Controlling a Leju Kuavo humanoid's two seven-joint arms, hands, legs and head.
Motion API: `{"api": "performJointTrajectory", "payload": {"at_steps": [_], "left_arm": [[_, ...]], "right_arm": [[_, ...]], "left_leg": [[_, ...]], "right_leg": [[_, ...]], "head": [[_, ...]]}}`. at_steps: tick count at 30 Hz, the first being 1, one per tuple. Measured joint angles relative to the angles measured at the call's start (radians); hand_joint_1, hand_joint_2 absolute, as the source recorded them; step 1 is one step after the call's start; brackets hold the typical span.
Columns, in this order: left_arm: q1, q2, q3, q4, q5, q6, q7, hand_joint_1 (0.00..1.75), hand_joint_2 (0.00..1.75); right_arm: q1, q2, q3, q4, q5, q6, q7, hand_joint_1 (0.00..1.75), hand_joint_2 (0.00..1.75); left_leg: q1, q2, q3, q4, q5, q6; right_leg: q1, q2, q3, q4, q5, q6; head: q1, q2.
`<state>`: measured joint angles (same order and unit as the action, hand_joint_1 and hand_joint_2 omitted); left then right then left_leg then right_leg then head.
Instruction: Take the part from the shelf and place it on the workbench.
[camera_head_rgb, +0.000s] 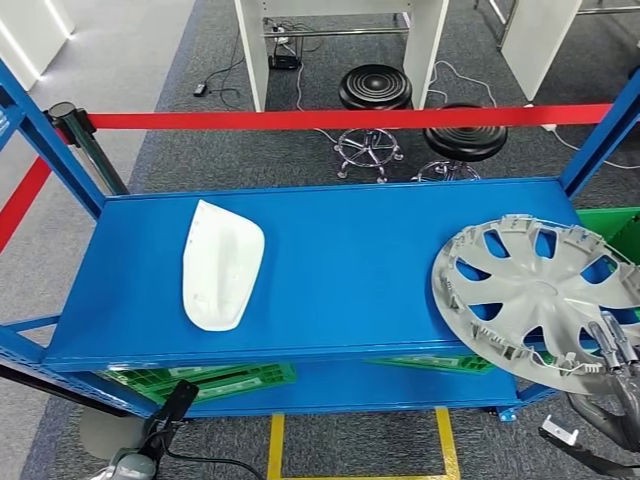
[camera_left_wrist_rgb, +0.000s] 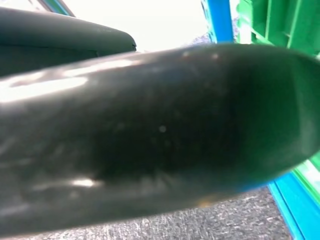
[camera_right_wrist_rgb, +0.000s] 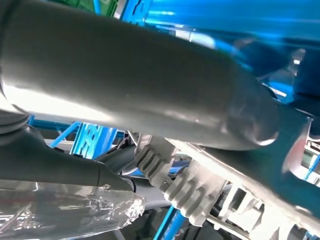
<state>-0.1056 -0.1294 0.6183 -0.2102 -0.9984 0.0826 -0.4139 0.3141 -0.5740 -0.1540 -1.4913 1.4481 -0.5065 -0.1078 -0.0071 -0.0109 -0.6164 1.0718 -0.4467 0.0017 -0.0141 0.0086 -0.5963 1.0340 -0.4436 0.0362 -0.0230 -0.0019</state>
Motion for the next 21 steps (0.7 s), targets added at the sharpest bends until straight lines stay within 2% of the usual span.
{"api": "performJointTrajectory", "payload": {"at_steps": [1, 4, 6, 7, 9, 10, 11, 12, 14, 15, 16, 19, 21], "left_arm": [[-0.001, 0.0, 0.0, 0.0, 0.0, 0.0, 0.0, 0.0, 0.0], [0.0, 0.0, 0.0, 0.0, 0.0, 0.001, 0.0, 0.0, 0.0], [0.0, 0.0, 0.001, 0.0, 0.0, 0.002, 0.0, 0.0, 0.0], [0.0, 0.0, 0.001, 0.0, 0.0, 0.003, 0.0, 0.0, 0.0], [0.001, 0.001, 0.002, 0.0, 0.0, 0.004, 0.0, 0.0, 0.0], [0.001, 0.0, 0.002, 0.0, 0.0, 0.004, 0.0, 0.0, 0.0], [0.002, 0.0, 0.003, 0.0, 0.0, 0.004, 0.0, 0.0, 0.0], [0.002, 0.0, 0.003, 0.0, 0.0, 0.004, 0.0, 0.0, 0.0], [0.002, 0.0, 0.004, 0.0, 0.0, 0.004, 0.0, 0.0, 0.0], [0.001, 0.0, 0.004, 0.0, 0.0, 0.004, 0.0, 0.0, 0.0], [0.001, 0.001, 0.004, 0.0, 0.0, 0.004, 0.0, 0.0, 0.0], [0.001, 0.002, 0.004, 0.0, 0.0, 0.004, 0.0, 0.0, 0.0], [0.001, 0.001, 0.004, 0.0, 0.0, 0.004, 0.0, 0.0, 0.0]], "right_arm": [[0.0, 0.001, -0.001, 0.0, 0.001, 0.0, -0.001, 0.0, 0.0], [0.002, 0.005, -0.003, 0.0, 0.002, -0.001, -0.004, 0.0, 0.0], [0.002, 0.006, -0.004, 0.0, 0.002, -0.001, -0.005, 0.0, 0.0], [0.002, 0.007, -0.004, 0.0, 0.002, -0.001, -0.007, 0.0, 0.0], [0.005, 0.009, -0.003, 0.0, 0.012, -0.001, -0.008, 0.0, 0.0], [0.007, 0.01, -0.002, 0.0, 0.021, -0.001, -0.009, 0.0, 0.0], [0.009, 0.012, -0.002, 0.0, 0.031, -0.001, -0.009, 0.0, 0.0], [0.011, 0.012, -0.001, 0.0, 0.039, -0.001, -0.009, 0.0, 0.0], [0.011, 0.012, -0.001, 0.0, 0.048, -0.001, -0.008, 0.0, 0.0], [0.011, 0.013, -0.001, 0.0, 0.051, -0.002, -0.007, 0.0, 0.0], [0.012, 0.013, -0.001, -0.001, 0.054, -0.002, -0.007, 0.0, 0.0], [0.017, 0.012, 0.001, -0.001, 0.083, -0.007, 0.004, 0.0, 0.0], [0.02, -0.003, 0.013, -0.001, 0.106, -0.019, 0.042, 0.0, 0.0]], "left_leg": [[-0.001, 0.0, 0.016, -0.037, 0.007, 0.003], [0.0, 0.0, 0.022, -0.059, 0.007, 0.012], [0.005, 0.0, 0.026, -0.067, 0.011, 0.021], [0.007, 0.001, 0.028, -0.069, 0.013, 0.024], [0.007, 0.001, 0.029, -0.069, 0.012, 0.026], [0.007, 0.001, 0.03, -0.069, 0.012, 0.027], [0.007, 0.001, 0.031, -0.069, 0.011, 0.027], [0.007, 0.0, 0.033, -0.069, 0.01, 0.026], [0.009, 0.0, 0.04, -0.068, 0.005, 0.02], [0.008, -0.001, 0.041, -0.065, 0.003, 0.015], [0.007, -0.001, 0.04, -0.062, 0.001, 0.009], [0.004, -0.003, 0.036, -0.06, 0.002, -0.004], [0.005, -0.001, 0.024, -0.032, -0.021, -0.014]], "right_leg": [[0.002, 0.0, -0.002, 0.0, 0.0, 0.004], [0.001, 0.0, -0.005, -0.006, 0.003, 0.02], [0.001, -0.001, -0.02, 0.025, -0.02, 0.03], [0.0, -0.001, -0.042, 0.071, -0.046, 0.034], [-0.001, -0.002, -0.105, 0.207, -0.108, 0.041], [-0.001, -0.002, -0.13, 0.257, -0.122, 0.043], [-0.002, -0.002, -0.139, 0.274, -0.118, 0.044], [-0.003, -0.002, -0.126, 0.246, -0.093, 0.045], [-0.006, -0.002, -0.057, 0.111, -0.029, 0.048], [-0.007, 0.0, -0.024, 0.049, -0.009, 0.046], [-0.007, 0.001, -0.003, 0.011, -0.001, 0.042], [-0.004, 0.004, 0.003, 0.0, -0.001, 0.021], [-0.006, 0.003, 0.002, 0.0, 0.0, 0.008]], "head": [[0.001, 0.0], [0.0, 0.0], [0.004, 0.0], [0.005, 0.0], [0.008, 0.0], [0.008, 0.0], [0.008, 0.0], [0.008, 0.0], [0.008, 0.0], [0.008, 0.0], [0.008, 0.0], [0.007, 0.0], [0.003, 0.0]]}}
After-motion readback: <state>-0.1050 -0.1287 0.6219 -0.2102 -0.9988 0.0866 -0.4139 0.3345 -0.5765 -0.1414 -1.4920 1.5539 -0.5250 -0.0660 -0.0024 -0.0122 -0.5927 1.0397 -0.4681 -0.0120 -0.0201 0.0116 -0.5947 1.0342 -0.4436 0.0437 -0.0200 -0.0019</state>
